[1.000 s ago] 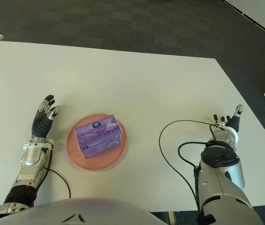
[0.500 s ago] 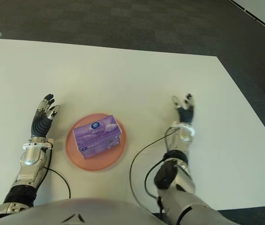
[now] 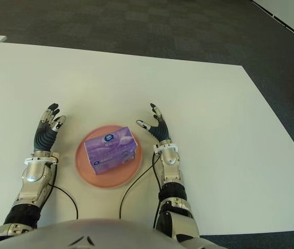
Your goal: Put the tissue paper into the plate.
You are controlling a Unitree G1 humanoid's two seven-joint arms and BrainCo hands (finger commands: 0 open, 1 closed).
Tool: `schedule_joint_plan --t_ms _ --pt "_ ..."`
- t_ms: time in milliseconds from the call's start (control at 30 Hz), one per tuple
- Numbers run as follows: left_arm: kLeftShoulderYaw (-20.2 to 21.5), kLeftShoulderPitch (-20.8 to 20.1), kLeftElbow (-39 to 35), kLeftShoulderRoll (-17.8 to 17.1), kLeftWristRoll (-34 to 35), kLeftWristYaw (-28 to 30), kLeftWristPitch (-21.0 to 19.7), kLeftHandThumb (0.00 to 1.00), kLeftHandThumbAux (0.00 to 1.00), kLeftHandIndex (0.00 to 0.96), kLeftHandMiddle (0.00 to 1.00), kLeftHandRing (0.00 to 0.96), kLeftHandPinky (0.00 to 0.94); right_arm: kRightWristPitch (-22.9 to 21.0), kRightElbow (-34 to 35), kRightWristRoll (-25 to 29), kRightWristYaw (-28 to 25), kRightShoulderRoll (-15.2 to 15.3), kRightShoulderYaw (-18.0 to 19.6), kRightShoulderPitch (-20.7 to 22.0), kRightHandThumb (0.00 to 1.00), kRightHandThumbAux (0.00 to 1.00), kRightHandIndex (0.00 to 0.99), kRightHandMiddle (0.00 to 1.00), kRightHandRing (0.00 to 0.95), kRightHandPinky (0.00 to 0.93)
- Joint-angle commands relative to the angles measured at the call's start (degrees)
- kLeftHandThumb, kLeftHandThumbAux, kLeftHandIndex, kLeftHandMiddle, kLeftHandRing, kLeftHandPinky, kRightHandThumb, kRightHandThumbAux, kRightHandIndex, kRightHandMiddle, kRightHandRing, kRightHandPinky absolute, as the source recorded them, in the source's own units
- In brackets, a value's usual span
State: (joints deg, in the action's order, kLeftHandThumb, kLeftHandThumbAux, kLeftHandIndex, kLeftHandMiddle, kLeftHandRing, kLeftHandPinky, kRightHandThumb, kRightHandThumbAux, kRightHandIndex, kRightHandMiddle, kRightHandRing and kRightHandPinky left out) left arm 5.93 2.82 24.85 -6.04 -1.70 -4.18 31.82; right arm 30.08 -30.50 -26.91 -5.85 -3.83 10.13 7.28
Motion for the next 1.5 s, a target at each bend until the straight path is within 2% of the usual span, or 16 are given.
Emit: schedule_joint_plan --t_ms 33,300,600,767,1033,1200,1500 --pt "-0.39 2.43 2.31 1.07 -0.48 -0.21 -1.23 0.0 0.438 0.0 0.0 0.0 0.0 -1.84 -0.06 0.9 1.53 -5.18 -8.23 -6.31 0.112 0.515 0.0 0.0 0.0 0.0" --pt "-0.08 2.24 2.69 1.48 -0.8 -0.89 -1.29 0.0 0.442 0.0 0.0 0.0 0.0 -4.07 3.98 1.37 5.08 -1.36 -15.54 -8.2 0.105 0.473 0.0 0.0 0.0 0.0" --pt "-0.11 1.98 4.16 0.98 -1.7 -1.61 -0.32 0.0 0.456 0.0 0.0 0.0 0.0 -6.32 5.26 3.48 6.19 1.3 -19.23 -8.45 0.123 0.436 0.0 0.0 0.0 0.0" --pt "-0.23 1.95 4.67 0.54 -1.19 -0.55 -0.36 0.0 0.455 0.0 0.0 0.0 0.0 -4.61 -0.31 5.26 7.24 2.95 -18.93 -6.1 0.124 0.436 0.0 0.0 0.0 0.0" --pt "-0.14 1.34 5.35 0.42 -1.07 -0.92 -0.18 0.0 0.451 0.0 0.0 0.0 0.0 -4.4 -1.87 8.67 7.53 3.59 -18.7 -5.44 0.123 0.46 0.0 0.0 0.0 0.0" --pt "-0.08 1.09 5.65 0.22 -1.15 -0.99 -0.26 0.0 0.446 0.0 0.0 0.0 0.0 -4.36 -2.32 11.06 6.87 3.53 -18.52 -5.14 0.126 0.468 0.0 0.0 0.0 0.0" --pt "0.02 0.89 6.21 -0.01 -1.14 -1.01 0.36 0.0 0.445 0.0 0.0 0.0 0.0 0.68 -4.3 13.98 9.13 2.12 -17.83 -5.19 0.129 0.477 0.0 0.0 0.0 0.0"
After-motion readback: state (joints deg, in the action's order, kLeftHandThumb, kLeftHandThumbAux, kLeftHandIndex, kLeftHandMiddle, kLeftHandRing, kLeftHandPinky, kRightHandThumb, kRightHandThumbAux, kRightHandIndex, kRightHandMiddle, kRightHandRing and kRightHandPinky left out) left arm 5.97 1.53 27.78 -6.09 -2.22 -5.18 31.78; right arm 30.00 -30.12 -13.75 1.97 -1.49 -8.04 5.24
